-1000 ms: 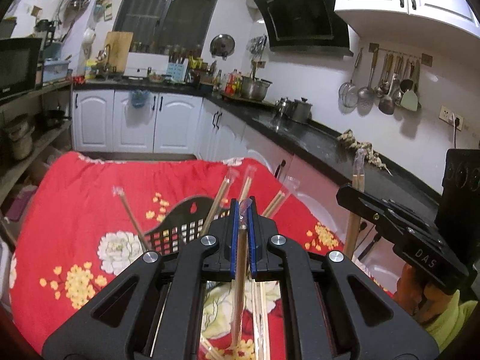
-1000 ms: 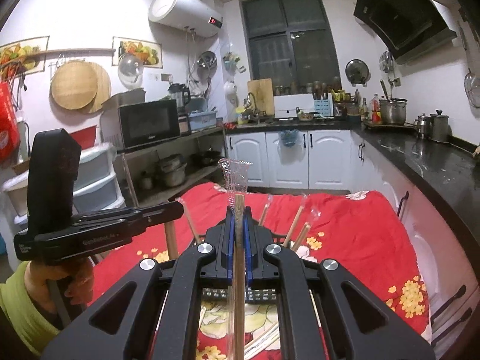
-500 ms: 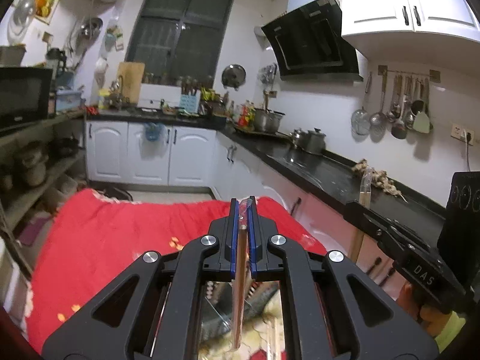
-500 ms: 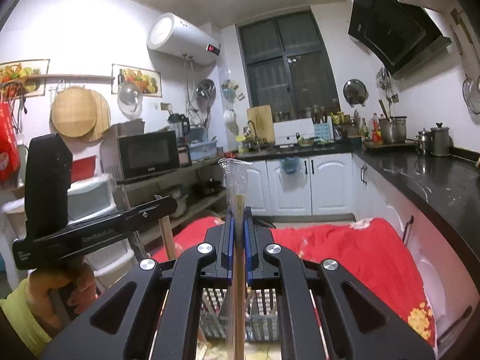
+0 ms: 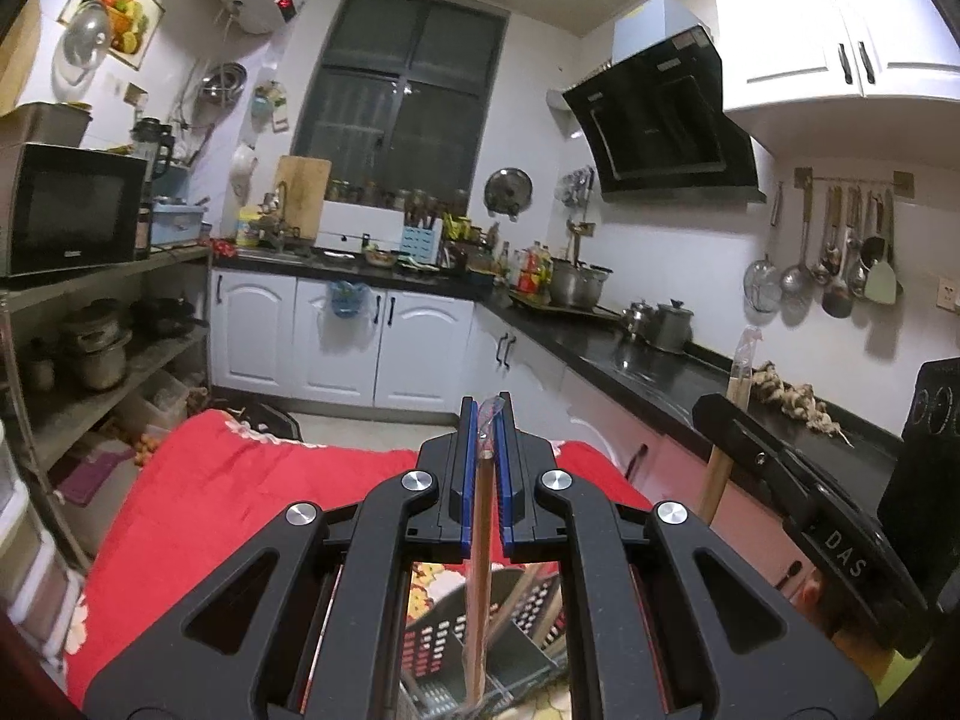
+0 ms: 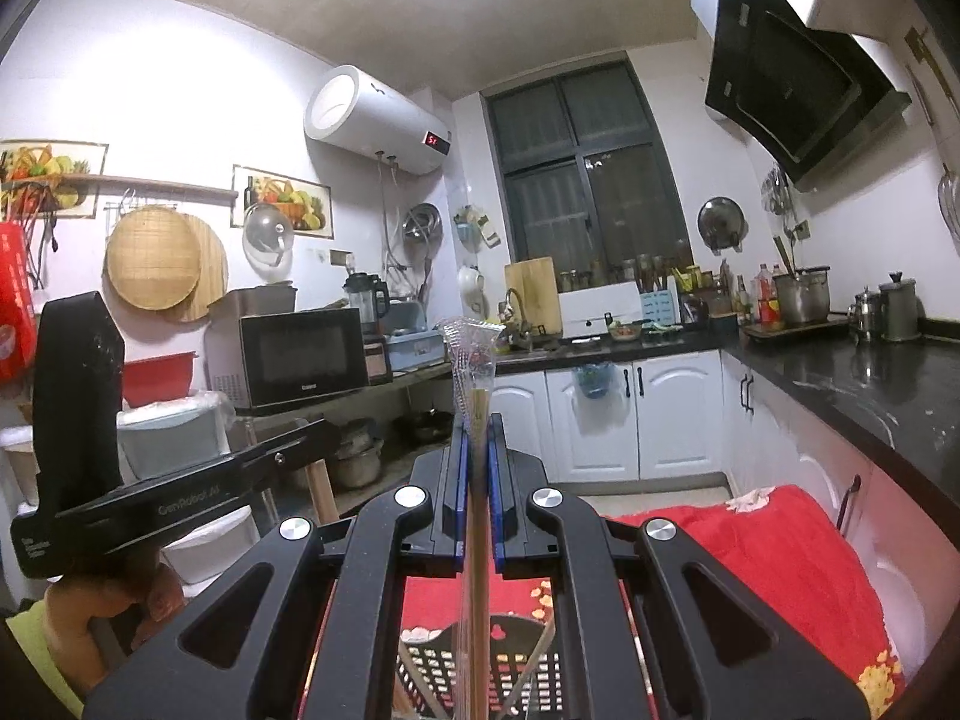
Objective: Organize utensils
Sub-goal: 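Lift the chopstick upright with the left tool and carry it above the caddy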
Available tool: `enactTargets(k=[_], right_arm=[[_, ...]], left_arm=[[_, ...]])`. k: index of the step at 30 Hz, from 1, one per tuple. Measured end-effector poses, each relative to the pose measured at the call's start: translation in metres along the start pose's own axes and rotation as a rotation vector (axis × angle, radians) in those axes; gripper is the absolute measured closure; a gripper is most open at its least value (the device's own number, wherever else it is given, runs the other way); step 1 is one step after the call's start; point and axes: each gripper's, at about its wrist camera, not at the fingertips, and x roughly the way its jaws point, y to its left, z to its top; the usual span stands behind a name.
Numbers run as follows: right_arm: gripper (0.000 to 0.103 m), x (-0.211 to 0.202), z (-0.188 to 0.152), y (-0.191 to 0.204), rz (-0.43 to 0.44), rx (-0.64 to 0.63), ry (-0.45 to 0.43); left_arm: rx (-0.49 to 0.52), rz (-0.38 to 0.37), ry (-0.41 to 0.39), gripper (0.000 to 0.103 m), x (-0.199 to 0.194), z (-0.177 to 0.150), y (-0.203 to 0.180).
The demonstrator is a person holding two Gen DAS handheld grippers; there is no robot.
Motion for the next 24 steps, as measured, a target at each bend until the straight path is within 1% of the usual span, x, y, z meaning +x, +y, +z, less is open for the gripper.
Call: enactTargets(k=[4,14,17,24], right_arm=[[0.097,0.009,-0.003,0.004,-0.013,-0.026,-0.008],[0.097,0.027,-0.017,0.001,-0.032,0.003,-0.009],[0.097,0.03,-0.024,0.0,-0.036,0.023,-0.017],[0.097,0.037,-0.037,0.001,-0.038,0.001,-0.032]], left_arm=[[0.001,0.008,-0.011,0.1,0.003,-0.003,0.003],[0.023,0.038,-0.033,0.1,0.011,-0.014,0.003],[0.022,0.033,-0.027,0.1,0.013,-0.018,0.003],[0.033,0.035,-0.014,0.1,0.019,-0.033,0.004]])
